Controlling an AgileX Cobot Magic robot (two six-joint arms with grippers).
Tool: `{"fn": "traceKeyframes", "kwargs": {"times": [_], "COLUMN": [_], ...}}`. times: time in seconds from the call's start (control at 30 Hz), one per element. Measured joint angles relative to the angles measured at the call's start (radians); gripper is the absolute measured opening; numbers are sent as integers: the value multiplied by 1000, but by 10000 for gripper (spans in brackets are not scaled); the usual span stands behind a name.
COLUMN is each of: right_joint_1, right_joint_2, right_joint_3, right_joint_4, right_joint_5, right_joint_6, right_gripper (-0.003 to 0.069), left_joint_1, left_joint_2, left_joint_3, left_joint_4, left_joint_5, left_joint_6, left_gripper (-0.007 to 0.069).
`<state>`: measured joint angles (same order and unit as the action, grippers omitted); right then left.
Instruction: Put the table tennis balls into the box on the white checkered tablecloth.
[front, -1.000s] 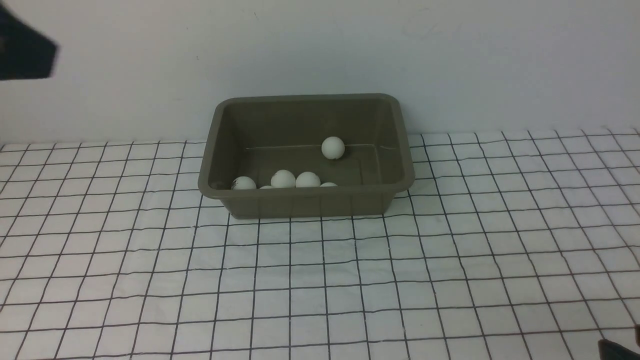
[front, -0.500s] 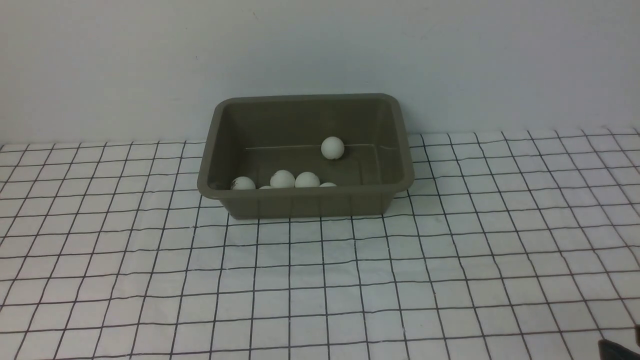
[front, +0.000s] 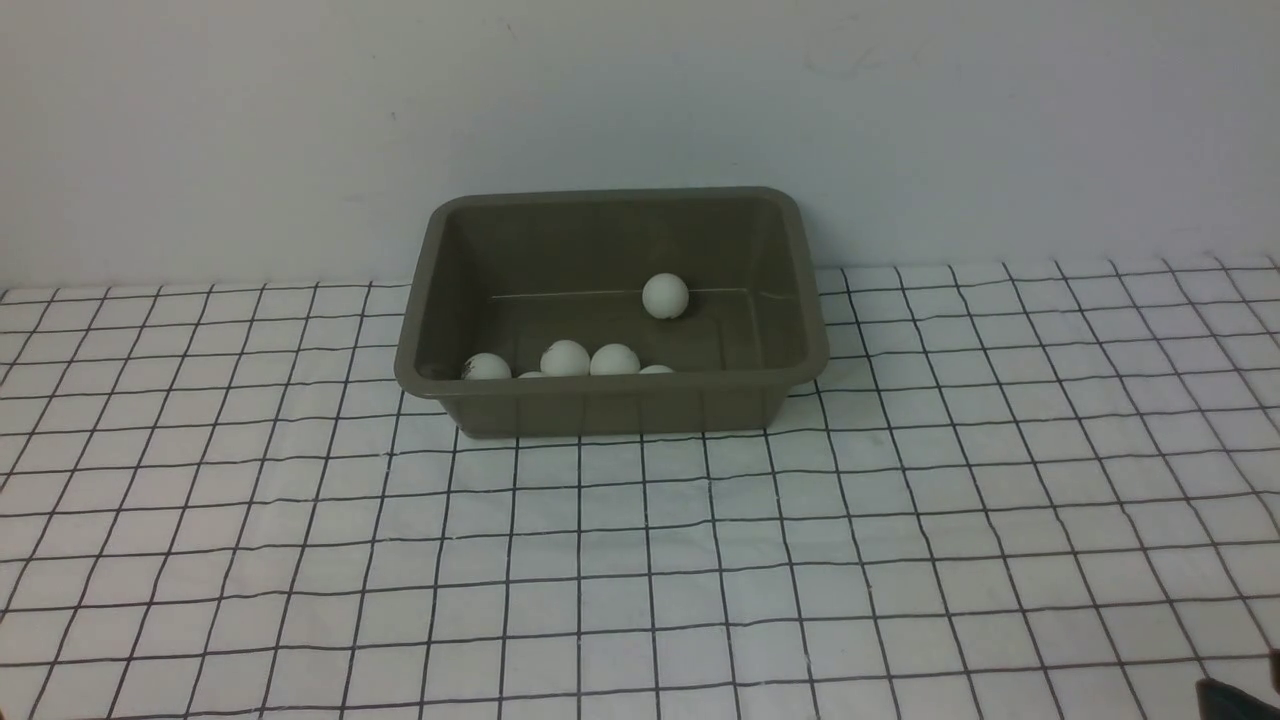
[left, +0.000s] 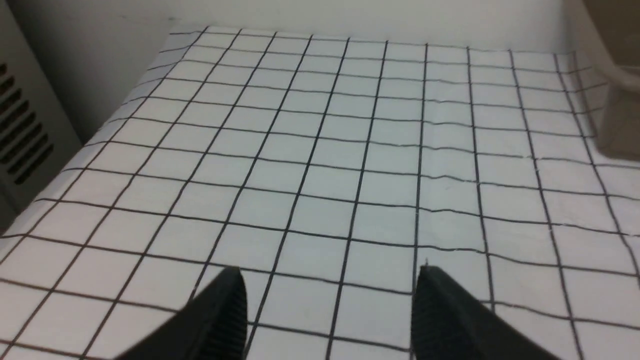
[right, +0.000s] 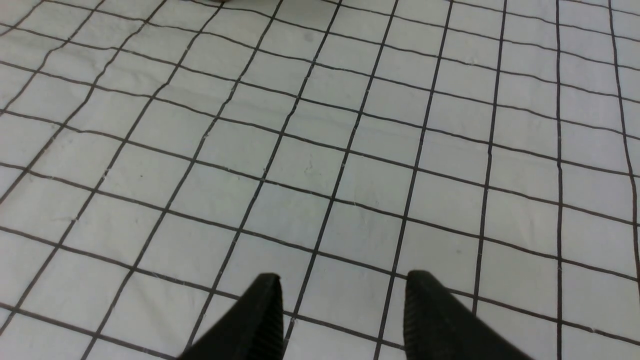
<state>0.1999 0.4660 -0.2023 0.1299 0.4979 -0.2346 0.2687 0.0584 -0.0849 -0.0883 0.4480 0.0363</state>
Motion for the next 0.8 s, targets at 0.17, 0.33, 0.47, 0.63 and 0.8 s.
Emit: {"fn": "traceKeyframes", "kwargs": {"times": [0.17,0.33,0.47,0.63,0.8], "right_joint_1": [0,0,0,0,0], "right_joint_2": [0,0,0,0,0], "right_joint_3": [0,0,0,0,0], "right_joint_4": [0,0,0,0,0], "right_joint_5": [0,1,1,1,1], "right_joint_6": [0,0,0,0,0], "right_gripper": [314,314,314,314,314], "left_joint_1": [19,19,19,19,19], "left_joint_2": [-67,-70,-70,-70,-70], "left_joint_3": [80,102,104,105,105], "left_joint_4": [9,11,13,13,13], "left_joint_5": [8,-18,-32,-36,-36], "left_joint_6": [34,41,41,41,41], "left_gripper": [405,405,405,405,405]}}
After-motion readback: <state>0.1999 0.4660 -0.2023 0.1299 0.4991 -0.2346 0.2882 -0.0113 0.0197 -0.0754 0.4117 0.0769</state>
